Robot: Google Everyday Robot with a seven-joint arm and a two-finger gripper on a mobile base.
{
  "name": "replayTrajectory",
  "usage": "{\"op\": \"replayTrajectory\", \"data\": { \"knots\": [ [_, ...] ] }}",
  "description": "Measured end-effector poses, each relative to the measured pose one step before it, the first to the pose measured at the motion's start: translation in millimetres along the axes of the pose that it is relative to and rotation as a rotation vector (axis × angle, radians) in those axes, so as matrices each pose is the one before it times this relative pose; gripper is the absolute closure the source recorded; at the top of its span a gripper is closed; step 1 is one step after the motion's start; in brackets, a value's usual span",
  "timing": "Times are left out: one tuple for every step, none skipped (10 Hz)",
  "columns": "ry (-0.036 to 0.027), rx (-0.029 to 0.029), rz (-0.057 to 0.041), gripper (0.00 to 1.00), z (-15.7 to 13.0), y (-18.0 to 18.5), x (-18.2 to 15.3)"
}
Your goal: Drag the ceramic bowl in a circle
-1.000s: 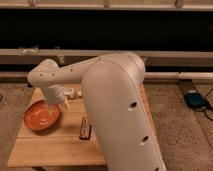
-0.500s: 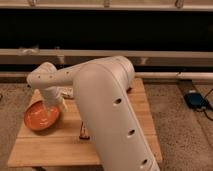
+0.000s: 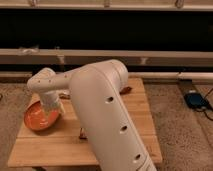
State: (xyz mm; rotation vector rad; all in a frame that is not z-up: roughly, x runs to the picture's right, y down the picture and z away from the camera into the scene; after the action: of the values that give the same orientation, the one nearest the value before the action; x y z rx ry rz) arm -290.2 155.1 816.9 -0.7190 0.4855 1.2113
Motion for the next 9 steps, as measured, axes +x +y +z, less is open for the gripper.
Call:
{"op": "replayTrajectory", "data": {
  "knots": [
    [0.00448, -0.00162, -0.00605, 0.35, 5.4, 2.74, 0.28],
    [0.00345, -0.00036, -0.00391, 0.35, 6.04, 1.22, -0.13],
    [0.00079, -0.00011, -0.00146, 0.35, 3.25, 0.5, -0.26],
    [0.00187, 0.00019, -0.00206, 0.35, 5.43, 0.67, -0.15],
    [-0.00073, -0.00137, -0.00163, 0.35, 4.24, 0.76, -0.64],
    [-0.00283, -0.00141, -0.00047, 0.35, 3.18, 0.53, -0.59],
    [-0.00465, -0.00184, 0.00381, 0.35, 2.32, -0.3, -0.73],
    [-0.00803, -0.00604, 0.00604, 0.35, 1.32, -0.61, -2.42],
    [-0.00581, -0.00501, -0.00092, 0.35, 1.31, -0.66, -2.18]
  ]
}}
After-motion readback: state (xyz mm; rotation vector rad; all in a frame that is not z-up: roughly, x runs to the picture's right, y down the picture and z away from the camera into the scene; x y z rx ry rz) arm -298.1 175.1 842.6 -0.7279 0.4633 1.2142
